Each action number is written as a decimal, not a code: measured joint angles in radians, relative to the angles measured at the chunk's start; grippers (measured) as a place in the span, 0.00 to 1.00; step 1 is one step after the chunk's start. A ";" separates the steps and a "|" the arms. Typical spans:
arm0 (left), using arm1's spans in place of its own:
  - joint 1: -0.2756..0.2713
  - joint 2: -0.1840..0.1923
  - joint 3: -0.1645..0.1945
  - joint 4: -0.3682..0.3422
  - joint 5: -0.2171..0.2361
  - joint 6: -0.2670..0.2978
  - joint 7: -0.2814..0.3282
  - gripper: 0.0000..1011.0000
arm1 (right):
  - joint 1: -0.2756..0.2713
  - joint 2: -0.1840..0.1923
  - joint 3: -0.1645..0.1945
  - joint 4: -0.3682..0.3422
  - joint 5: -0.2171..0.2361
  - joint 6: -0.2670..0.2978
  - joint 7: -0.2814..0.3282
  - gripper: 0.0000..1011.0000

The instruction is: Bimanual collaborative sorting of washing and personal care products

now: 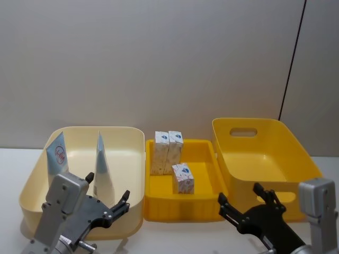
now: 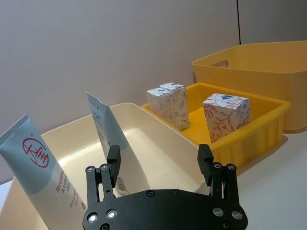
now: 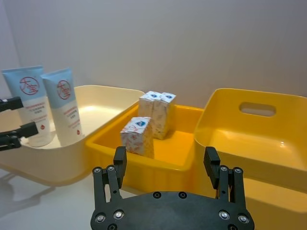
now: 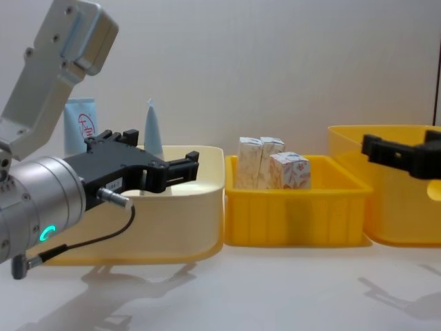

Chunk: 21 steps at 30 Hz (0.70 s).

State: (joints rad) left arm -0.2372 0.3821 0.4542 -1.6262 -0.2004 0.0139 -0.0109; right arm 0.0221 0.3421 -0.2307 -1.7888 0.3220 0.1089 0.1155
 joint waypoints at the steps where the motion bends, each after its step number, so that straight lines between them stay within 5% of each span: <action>1: 0.000 0.000 0.000 0.000 0.000 0.000 0.000 0.99 | 0.000 0.000 0.000 0.000 0.000 0.000 0.000 0.99; 11: 0.000 0.000 0.000 0.000 0.000 0.000 0.000 0.99 | 0.127 0.007 -0.044 -0.011 0.035 0.180 0.060 0.99; 21: 0.000 0.000 0.000 0.000 0.000 0.000 0.000 0.99 | 0.283 -0.035 -0.105 0.053 -0.002 0.339 0.031 0.99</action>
State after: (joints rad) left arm -0.2372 0.3821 0.4542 -1.6262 -0.2004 0.0139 -0.0109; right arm 0.3051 0.3076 -0.3353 -1.7360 0.3196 0.4483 0.1466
